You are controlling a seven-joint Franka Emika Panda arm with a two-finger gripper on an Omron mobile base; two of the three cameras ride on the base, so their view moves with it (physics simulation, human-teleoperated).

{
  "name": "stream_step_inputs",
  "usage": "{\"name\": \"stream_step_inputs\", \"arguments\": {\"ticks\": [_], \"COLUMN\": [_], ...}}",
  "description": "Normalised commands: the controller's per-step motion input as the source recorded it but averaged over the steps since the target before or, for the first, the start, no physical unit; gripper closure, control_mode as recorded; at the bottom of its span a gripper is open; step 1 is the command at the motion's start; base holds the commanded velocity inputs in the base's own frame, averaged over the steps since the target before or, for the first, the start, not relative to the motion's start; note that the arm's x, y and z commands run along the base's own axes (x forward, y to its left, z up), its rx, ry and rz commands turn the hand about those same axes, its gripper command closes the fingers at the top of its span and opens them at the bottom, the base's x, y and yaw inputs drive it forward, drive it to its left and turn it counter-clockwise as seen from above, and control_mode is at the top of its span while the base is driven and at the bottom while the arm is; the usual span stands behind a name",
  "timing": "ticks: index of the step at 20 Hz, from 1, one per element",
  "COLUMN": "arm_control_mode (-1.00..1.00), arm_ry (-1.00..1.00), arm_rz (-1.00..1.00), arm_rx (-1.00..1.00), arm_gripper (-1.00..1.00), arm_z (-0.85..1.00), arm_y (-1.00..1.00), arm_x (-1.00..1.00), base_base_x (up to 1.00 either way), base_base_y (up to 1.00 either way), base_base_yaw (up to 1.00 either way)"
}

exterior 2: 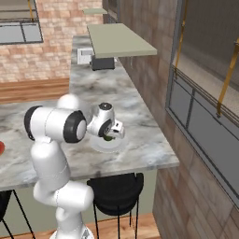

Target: Transport the steak and lime to the fridge. Place the steak on the rack containing meat and place the lime on the rack containing the vegetable, ensuring meats and vegetables are on different racks.

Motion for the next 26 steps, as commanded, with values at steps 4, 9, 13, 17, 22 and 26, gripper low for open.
{"name": "stream_step_inputs", "arguments": {"ticks": [4, 9, 13, 17, 22, 26], "arm_control_mode": [-1.0, -1.0, -1.0, -1.0, -1.0, -1.0], "arm_ry": [-0.21, -0.06, 0.13, 0.08, 0.0, -0.3], "arm_rz": [0.0, 0.0, 0.0, 0.0, 0.0, 0.0], "arm_rx": [0.04, 0.0, 0.0, 0.0, 0.0, 0.0], "arm_gripper": [1.0, 1.0, 1.0, 1.0, 1.0, 1.0], "arm_z": [0.56, 0.82, 0.99, 1.0, 0.98, 0.77], "arm_y": [0.0, 0.0, -0.06, -0.05, 0.0, 0.0], "arm_x": [-0.83, -0.9, -0.94, -0.97, -0.96, -1.0], "base_base_x": [0.0, 0.0, 0.0, 0.0, 0.0, 0.0], "base_base_y": [0.0, 0.0, 0.0, 0.0, 0.0, 0.0], "base_base_yaw": [0.0, 0.0, 0.0, 0.0, 0.0, 0.0]}}
